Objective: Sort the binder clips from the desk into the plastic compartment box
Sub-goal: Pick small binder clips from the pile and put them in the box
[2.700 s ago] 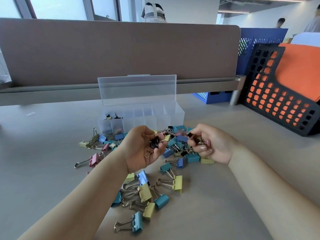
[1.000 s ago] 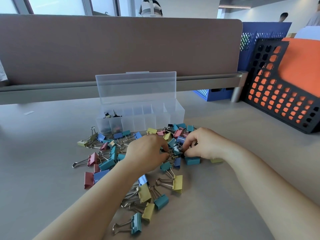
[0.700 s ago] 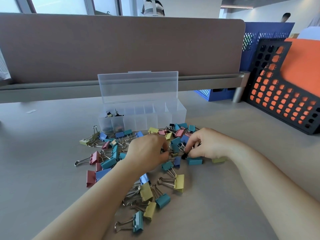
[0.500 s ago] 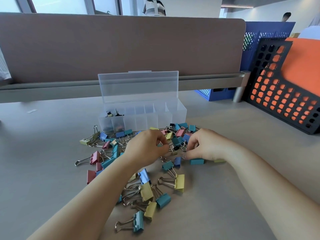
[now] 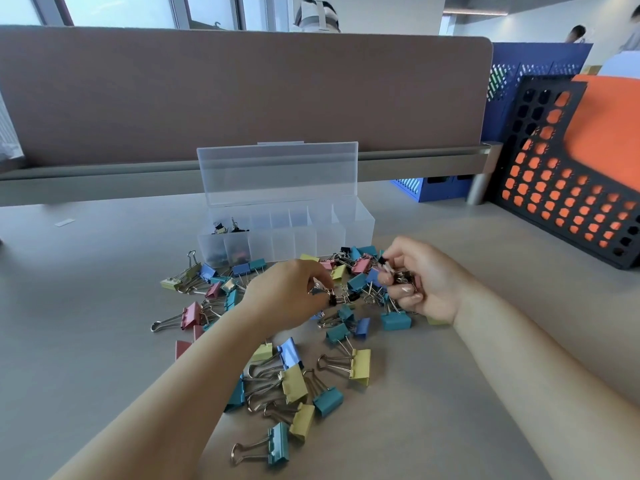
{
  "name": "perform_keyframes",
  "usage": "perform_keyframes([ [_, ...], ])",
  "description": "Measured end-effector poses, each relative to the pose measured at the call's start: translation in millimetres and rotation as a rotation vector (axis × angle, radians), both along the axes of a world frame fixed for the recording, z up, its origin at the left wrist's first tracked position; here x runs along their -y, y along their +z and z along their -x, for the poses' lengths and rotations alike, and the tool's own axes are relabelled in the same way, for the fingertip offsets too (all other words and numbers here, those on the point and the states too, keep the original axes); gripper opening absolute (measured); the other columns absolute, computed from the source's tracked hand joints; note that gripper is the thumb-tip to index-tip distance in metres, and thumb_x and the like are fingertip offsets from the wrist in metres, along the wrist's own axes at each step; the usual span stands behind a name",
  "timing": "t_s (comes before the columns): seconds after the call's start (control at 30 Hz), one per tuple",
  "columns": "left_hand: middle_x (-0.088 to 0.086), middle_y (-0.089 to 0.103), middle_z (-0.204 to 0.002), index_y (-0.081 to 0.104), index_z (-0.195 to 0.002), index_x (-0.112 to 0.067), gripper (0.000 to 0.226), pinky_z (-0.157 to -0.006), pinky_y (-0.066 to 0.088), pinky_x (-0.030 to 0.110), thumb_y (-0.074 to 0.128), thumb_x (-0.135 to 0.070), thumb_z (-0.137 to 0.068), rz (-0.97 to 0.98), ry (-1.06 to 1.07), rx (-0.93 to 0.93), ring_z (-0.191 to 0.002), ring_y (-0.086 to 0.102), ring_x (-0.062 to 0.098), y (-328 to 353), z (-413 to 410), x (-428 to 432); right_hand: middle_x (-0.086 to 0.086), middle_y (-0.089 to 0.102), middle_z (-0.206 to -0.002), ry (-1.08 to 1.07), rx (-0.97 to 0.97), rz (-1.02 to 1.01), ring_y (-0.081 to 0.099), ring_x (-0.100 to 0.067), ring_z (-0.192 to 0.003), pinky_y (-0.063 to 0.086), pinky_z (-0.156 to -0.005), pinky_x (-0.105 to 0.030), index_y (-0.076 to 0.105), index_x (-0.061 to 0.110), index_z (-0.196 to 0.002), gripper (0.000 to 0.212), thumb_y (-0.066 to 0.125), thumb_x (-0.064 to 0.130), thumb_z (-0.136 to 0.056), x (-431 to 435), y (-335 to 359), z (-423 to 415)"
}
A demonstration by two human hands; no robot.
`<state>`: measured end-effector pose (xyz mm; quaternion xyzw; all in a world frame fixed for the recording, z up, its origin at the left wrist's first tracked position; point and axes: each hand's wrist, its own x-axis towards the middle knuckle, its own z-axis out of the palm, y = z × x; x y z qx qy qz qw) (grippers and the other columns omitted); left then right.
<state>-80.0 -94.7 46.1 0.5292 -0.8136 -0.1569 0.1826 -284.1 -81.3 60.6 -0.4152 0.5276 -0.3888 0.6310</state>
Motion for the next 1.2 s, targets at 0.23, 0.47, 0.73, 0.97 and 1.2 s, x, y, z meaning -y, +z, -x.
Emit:
perform_keyframes([
  [0.23, -0.019, 0.042, -0.068, 0.064, -0.105, -0.036, 0.025, -0.050, 0.029, 0.021, 0.061, -0.029, -0.082, 0.040, 0.024, 0.111, -0.063, 0.043, 0.002, -2.4, 1.5, 0.9, -0.003, 0.047, -0.065, 0.008, 0.097, 0.036, 0.032, -0.008, -0.043, 0.016, -0.032, -0.013, 0.054, 0.011, -0.073, 0.023, 0.054, 0.026, -0.090, 0.5, -6.2, -4.1],
  [0.47, -0.014, 0.061, -0.100, 0.065, -0.108, -0.037, 0.027, -0.061, 0.039, 0.023, 0.062, -0.047, -0.083, 0.106, 0.047, 0.173, -0.084, 0.053, 0.010, -7.9, 6.2, -0.4, 0.013, 0.043, -0.054, 0.018, -0.818, 0.459, 0.040, 0.002, -0.050, 0.031, -0.054, -0.023, 0.057, 0.004, -0.062, 0.037, 0.074, 0.032, -0.080, -2.7, -11.8, -23.7],
  [0.73, -0.011, 0.062, -0.098, 0.065, -0.100, -0.033, 0.022, -0.061, 0.044, 0.024, 0.059, -0.044, -0.082, 0.166, 0.075, 0.196, -0.083, 0.054, 0.011, -9.1, 10.4, -1.7, -0.003, 0.068, -0.069, 0.004, -1.225, 0.450, 0.057, -0.019, -0.064, 0.038, -0.055, -0.029, 0.072, 0.012, -0.075, 0.039, 0.071, 0.050, -0.077, -2.4, -17.0, -36.8],
  [0.97, -0.010, 0.061, -0.102, 0.064, -0.103, -0.032, 0.027, -0.064, 0.039, 0.025, 0.059, -0.046, -0.082, 0.136, 0.093, 0.211, -0.090, 0.055, 0.013, -9.3, 10.1, -2.1, 0.001, 0.043, -0.054, 0.017, -1.270, 0.394, 0.042, -0.018, -0.053, 0.024, -0.046, -0.025, 0.039, 0.018, -0.060, 0.035, 0.068, 0.034, -0.071, 2.9, -19.1, -48.2],
  [1.2, -0.010, 0.058, -0.073, 0.065, -0.092, -0.030, 0.019, -0.056, 0.037, 0.022, 0.064, -0.043, -0.079, 0.088, 0.106, 0.090, -0.068, 0.054, 0.008, -6.4, 8.5, -0.8, -0.007, 0.039, -0.057, 0.000, -0.990, 0.396, 0.033, -0.020, -0.055, 0.025, -0.051, -0.026, 0.057, 0.002, -0.060, 0.030, 0.067, 0.028, -0.071, 4.1, -17.5, -40.8],
])
